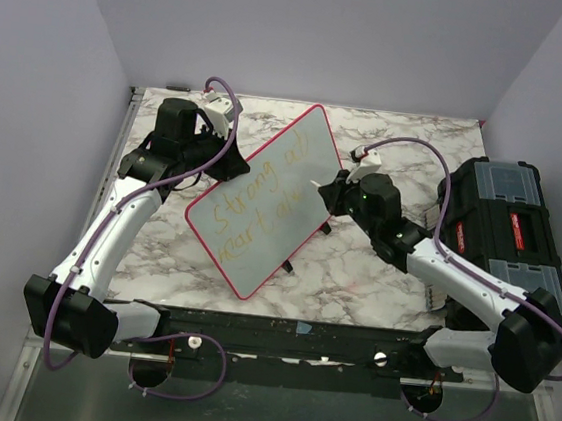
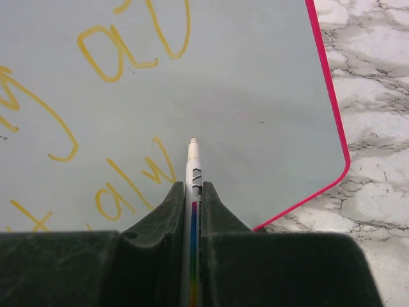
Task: Write a sentence on the whiteboard
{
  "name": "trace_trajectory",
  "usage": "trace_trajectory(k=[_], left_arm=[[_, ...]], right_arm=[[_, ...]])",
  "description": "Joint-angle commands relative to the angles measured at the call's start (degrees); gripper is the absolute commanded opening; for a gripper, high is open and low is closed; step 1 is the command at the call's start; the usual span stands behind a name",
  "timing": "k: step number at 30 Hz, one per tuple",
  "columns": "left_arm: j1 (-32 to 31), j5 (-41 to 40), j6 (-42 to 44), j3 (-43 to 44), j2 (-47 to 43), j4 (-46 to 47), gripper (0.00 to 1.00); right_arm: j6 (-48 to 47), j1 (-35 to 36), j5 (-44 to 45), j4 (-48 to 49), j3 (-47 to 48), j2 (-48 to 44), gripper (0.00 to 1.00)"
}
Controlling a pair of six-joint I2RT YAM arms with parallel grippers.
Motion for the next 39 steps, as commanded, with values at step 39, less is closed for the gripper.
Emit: trace_trajectory(k=[39], left_arm=[[-1.48,-4.49,4.23,0.77,0.17,-1.33,0.0]], right_arm=[[0.05,-1.62,-9.13,6.67,-1.77,4.65,0.01]])
